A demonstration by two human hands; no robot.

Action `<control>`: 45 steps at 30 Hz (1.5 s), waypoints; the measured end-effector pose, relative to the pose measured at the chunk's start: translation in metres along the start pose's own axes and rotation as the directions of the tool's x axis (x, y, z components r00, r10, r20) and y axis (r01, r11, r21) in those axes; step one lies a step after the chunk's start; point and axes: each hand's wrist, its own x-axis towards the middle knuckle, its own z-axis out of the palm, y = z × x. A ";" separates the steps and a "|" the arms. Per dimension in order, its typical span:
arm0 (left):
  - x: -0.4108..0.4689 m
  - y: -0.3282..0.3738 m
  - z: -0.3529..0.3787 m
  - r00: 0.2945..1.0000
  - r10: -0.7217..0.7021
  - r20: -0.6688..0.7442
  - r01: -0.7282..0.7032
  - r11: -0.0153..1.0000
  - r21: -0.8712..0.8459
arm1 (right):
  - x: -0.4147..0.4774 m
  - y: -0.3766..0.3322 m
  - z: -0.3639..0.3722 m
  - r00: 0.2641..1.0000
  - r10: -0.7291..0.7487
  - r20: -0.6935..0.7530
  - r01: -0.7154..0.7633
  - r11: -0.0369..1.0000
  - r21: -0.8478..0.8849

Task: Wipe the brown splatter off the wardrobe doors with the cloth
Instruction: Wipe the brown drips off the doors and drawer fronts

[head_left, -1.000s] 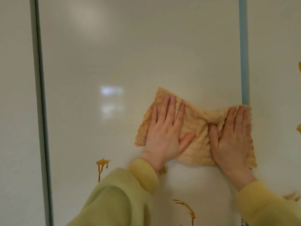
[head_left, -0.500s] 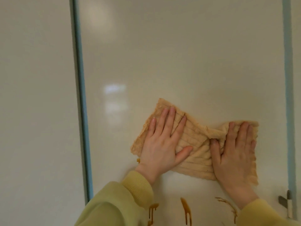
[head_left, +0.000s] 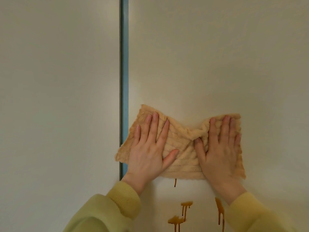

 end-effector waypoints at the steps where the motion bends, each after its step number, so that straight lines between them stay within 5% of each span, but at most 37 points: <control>1: -0.004 -0.003 0.000 1.000 -0.009 0.002 0.009 1.000 -0.001 | 0.000 -0.005 0.001 1.000 -0.019 0.001 0.019 1.000 -0.007; 14: -0.046 0.005 0.002 0.981 -0.176 0.084 0.179 0.984 -0.018 | -0.027 -0.002 0.001 0.911 -0.395 0.118 0.403 0.914 -0.053; 19: -0.060 0.028 0.008 0.962 -0.244 0.122 0.250 0.968 -0.035 | -0.034 0.011 -0.001 0.893 -0.442 0.090 0.447 0.893 -0.056; 26: -0.055 0.051 0.011 0.940 -0.312 0.140 0.319 0.947 -0.026 | -0.038 0.032 -0.001 0.927 -0.369 0.067 0.371 0.928 -0.035; 45: -0.021 0.193 0.039 0.970 -0.229 0.084 0.233 0.971 -0.047 | -0.042 0.180 -0.035 1.000 0.000 -0.013 0.000 0.999 -0.034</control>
